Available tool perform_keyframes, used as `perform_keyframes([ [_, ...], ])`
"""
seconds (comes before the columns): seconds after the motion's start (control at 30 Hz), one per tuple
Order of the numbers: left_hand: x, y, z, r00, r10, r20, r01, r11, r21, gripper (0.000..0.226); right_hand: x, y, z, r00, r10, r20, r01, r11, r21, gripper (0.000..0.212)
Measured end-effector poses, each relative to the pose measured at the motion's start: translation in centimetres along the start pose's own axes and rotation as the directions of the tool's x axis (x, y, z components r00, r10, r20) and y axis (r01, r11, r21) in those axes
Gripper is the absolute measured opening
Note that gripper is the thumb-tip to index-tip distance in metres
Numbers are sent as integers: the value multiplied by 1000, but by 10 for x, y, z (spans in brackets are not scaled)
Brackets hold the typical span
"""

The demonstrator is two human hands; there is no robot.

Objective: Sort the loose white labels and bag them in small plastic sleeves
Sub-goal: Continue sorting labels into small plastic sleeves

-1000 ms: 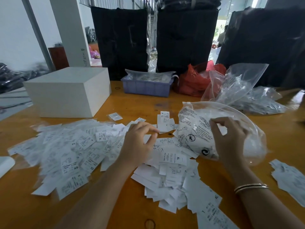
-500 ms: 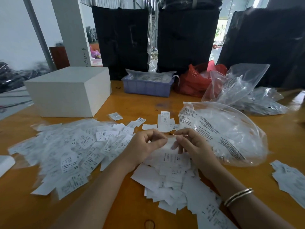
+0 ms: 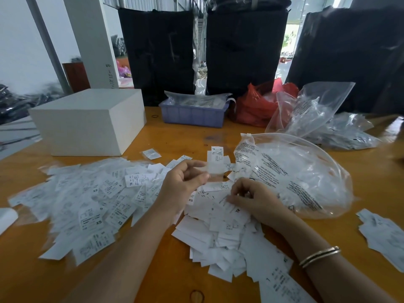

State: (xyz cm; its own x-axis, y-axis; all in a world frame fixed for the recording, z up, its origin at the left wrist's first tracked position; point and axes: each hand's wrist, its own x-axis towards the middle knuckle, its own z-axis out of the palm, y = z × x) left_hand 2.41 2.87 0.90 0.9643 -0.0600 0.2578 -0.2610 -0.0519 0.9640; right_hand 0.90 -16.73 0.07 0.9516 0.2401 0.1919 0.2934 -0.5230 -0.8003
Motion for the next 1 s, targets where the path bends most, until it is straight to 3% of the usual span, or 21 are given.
perform_keyframes([
  [0.13, 1, 2, 1, 1000, -13, -8, 13, 999, -35, 19, 1, -2, -1, 985, 25, -174, 31, 949, 312, 17],
  [0.2, 0, 2, 2, 1000, -5, 17, 6, 999, -38, 19, 2, -2, 1, 962, -15, -272, 88, 962, 258, 26],
  [0.3, 0, 0, 4, 999, -11, 49, 13, 1000, -24, 19, 3, -5, 4, 954, -52, -295, 119, 969, 215, 40],
  [0.47, -1, -3, 4, 996, -13, 90, 19, 998, -68, 24, 3, -6, 7, 947, -102, -303, 158, 973, 167, 38],
  [0.63, 0, -3, 4, 990, -6, 143, 17, 996, -82, 32, 5, -5, 5, 926, 95, -366, 129, 830, 543, 57],
  [0.83, -1, -5, 5, 988, -32, 148, 39, 998, -46, 42, 5, -2, 2, 932, 190, -310, 115, 654, 748, 43],
  [1.0, -1, -3, 5, 988, -27, 150, 29, 1000, -10, 17, 5, -3, 0, 929, 211, -305, 112, 624, 773, 24],
])
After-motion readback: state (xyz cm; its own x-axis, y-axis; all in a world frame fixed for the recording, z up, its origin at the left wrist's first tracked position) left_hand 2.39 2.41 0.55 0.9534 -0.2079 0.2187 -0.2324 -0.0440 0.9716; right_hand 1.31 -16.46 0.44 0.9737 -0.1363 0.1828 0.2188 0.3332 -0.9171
